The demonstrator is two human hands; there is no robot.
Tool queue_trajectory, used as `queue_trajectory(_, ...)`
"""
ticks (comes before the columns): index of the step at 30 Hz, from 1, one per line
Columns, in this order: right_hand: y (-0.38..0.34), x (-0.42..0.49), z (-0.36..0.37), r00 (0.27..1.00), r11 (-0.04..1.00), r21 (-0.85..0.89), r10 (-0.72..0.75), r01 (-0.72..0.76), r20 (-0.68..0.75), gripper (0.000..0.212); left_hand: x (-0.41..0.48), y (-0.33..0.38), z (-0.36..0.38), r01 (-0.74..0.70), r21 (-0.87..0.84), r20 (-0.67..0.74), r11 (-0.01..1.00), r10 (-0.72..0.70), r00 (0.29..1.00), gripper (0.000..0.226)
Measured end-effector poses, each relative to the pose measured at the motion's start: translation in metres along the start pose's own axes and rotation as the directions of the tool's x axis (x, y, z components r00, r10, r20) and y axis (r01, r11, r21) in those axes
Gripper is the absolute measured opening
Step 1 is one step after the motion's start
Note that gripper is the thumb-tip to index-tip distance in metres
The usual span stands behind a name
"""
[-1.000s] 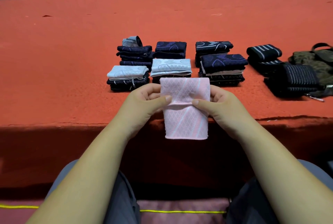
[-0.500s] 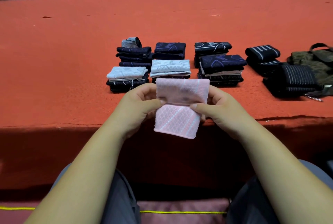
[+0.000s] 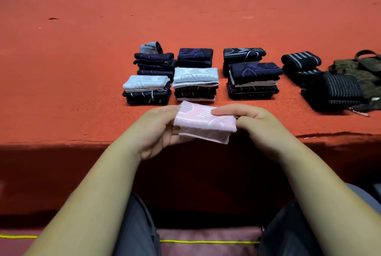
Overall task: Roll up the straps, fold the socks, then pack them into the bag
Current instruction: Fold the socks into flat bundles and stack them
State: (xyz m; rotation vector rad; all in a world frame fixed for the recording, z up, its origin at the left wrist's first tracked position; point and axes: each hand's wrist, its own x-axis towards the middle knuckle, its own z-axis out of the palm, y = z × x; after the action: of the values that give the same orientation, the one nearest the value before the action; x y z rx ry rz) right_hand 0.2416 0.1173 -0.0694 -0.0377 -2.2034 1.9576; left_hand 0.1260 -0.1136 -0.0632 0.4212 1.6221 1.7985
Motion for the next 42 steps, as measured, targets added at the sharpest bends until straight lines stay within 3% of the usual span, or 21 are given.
queue_trajectory(3,0.003,0.003,-0.001,0.999,0.995,0.099,0.022,-0.025,0.027,0.052,0.001,0.001,-0.001,0.029,-0.064,0.003,0.998,-0.029,1.0,0.043)
queue_trajectory(5,0.007,0.004,-0.002,0.999,0.992,0.124,0.02,-0.024,0.029,0.044,0.001,0.0,-0.001,0.031,-0.052,0.022,0.998,-0.03,0.999,0.049)
queue_trajectory(9,0.008,-0.001,-0.003,0.998,0.997,-0.052,-0.064,0.063,-0.02,0.023,0.001,-0.006,-0.001,-0.076,0.01,0.026,0.997,0.076,0.997,0.031)
queue_trajectory(11,0.006,-0.002,0.0,0.996,0.997,-0.019,-0.08,0.079,-0.033,0.032,0.003,-0.008,0.0,-0.123,0.016,0.01,0.992,0.123,0.992,0.025)
queue_trajectory(14,0.008,0.002,0.008,0.991,0.992,0.067,-0.098,0.104,-0.086,0.054,0.006,-0.009,0.003,-0.172,-0.03,-0.025,0.985,0.172,0.985,0.033)
queue_trajectory(17,0.013,0.008,0.014,0.996,0.983,0.182,-0.015,0.032,-0.093,0.062,0.007,-0.009,0.005,-0.21,-0.084,-0.066,0.974,0.204,0.977,0.043)
queue_trajectory(20,0.017,0.011,0.015,0.992,0.995,0.09,-0.019,0.03,-0.126,0.056,0.008,-0.009,0.005,-0.248,-0.077,-0.123,0.966,0.238,0.964,0.037)
queue_trajectory(24,0.019,0.015,0.023,0.973,0.997,0.021,-0.071,0.077,-0.219,0.044,0.009,-0.008,0.005,-0.319,0.086,-0.24,0.944,0.33,0.913,0.023)
queue_trajectory(29,0.024,0.017,0.032,0.907,0.986,-0.138,-0.145,0.098,-0.394,0.048,0.01,-0.006,0.007,-0.358,0.271,-0.265,0.894,0.427,0.865,0.023)
queue_trajectory(34,0.027,0.016,0.034,0.885,0.958,-0.274,-0.199,0.085,-0.421,0.031,0.016,-0.01,0.003,-0.34,0.188,-0.367,0.922,0.387,0.846,0.043)
queue_trajectory(36,0.028,0.017,0.036,0.879,0.96,-0.266,-0.197,0.084,-0.434,0.022,0.015,-0.009,0.001,-0.371,0.146,-0.351,0.917,0.399,0.847,0.039)
queue_trajectory(38,0.027,0.017,0.038,0.878,0.966,-0.244,-0.191,0.088,-0.438,0.016,0.014,-0.008,-0.003,-0.383,0.215,-0.308,0.898,0.435,0.846,0.027)
queue_trajectory(40,0.024,0.018,0.041,0.883,0.974,-0.196,-0.189,0.114,-0.43,0.017,0.012,-0.007,-0.007,-0.395,0.297,-0.283,0.869,0.476,0.833,0.014)
queue_trajectory(42,0.021,0.019,0.045,0.886,0.977,-0.155,-0.197,0.143,-0.42,0.023,0.011,-0.006,-0.011,-0.414,0.274,-0.299,0.868,0.486,0.821,0.013)
